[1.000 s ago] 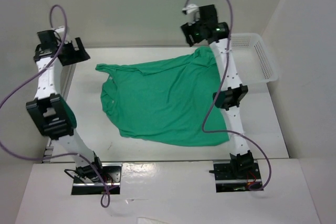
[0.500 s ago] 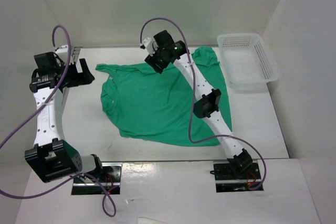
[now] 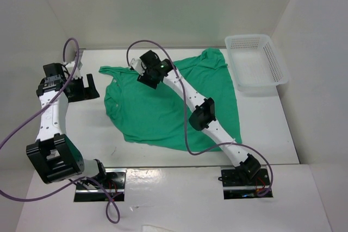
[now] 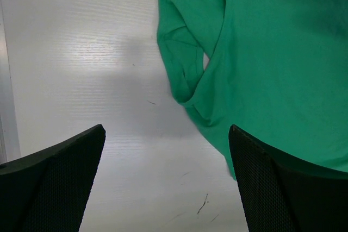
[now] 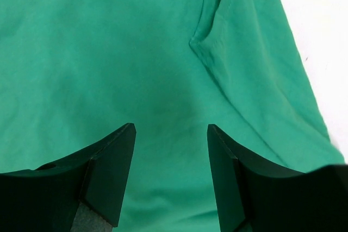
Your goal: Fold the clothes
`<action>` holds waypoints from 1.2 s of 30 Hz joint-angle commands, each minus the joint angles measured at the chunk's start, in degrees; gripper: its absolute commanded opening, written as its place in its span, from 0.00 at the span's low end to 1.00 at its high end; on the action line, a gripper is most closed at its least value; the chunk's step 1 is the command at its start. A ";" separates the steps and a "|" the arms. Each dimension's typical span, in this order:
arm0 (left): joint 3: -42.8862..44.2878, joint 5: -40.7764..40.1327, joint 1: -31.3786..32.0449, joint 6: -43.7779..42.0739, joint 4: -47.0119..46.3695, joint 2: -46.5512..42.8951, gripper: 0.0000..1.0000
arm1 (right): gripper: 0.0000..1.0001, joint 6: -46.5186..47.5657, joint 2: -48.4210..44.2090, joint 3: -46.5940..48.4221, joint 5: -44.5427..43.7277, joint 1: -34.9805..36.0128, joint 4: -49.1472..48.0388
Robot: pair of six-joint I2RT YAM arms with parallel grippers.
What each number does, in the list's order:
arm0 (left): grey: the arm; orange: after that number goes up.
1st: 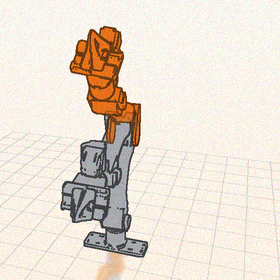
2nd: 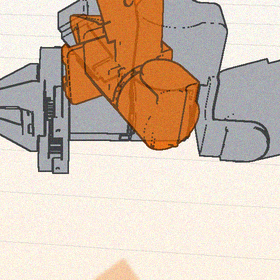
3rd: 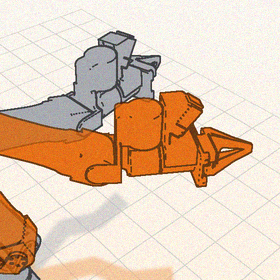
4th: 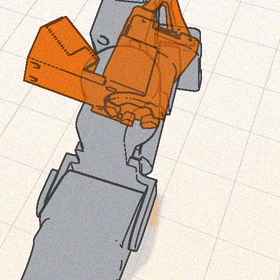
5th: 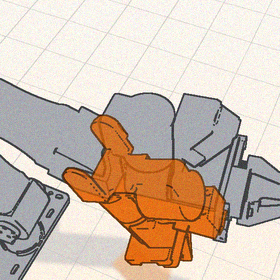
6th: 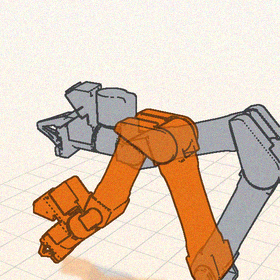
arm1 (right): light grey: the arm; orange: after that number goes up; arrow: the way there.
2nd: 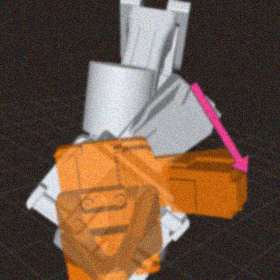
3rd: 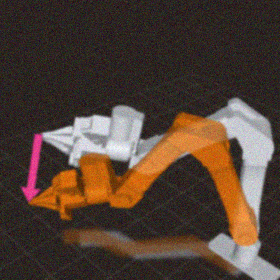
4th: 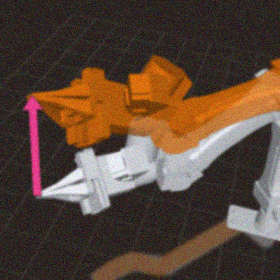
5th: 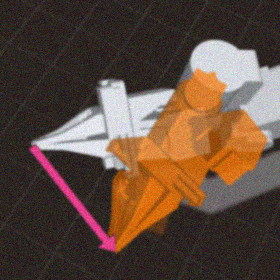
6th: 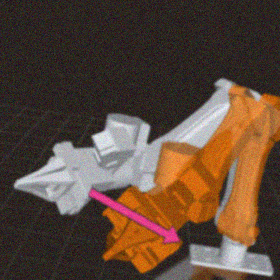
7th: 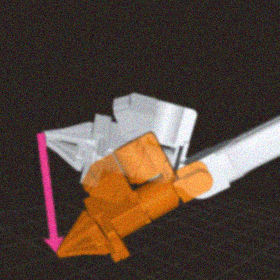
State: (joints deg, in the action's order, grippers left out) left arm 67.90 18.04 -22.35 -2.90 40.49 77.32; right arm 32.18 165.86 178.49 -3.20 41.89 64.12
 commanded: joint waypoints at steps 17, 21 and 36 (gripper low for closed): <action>-0.22 -4.58 12.82 -3.79 -0.32 5.47 0.92 | 0.62 -12.05 -11.15 -3.63 7.15 -9.08 10.58; 2.40 -10.64 20.30 -2.47 -1.03 9.59 0.92 | 0.62 -14.95 -29.66 -18.94 19.50 -19.63 10.15; 0.49 -20.42 24.64 -4.13 -4.72 15.14 0.95 | 0.75 -16.98 -80.95 -100.87 10.94 -24.57 -24.31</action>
State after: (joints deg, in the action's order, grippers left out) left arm 69.36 0.16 2.87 -4.78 36.84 92.31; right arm 16.51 87.05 81.84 8.58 19.44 43.44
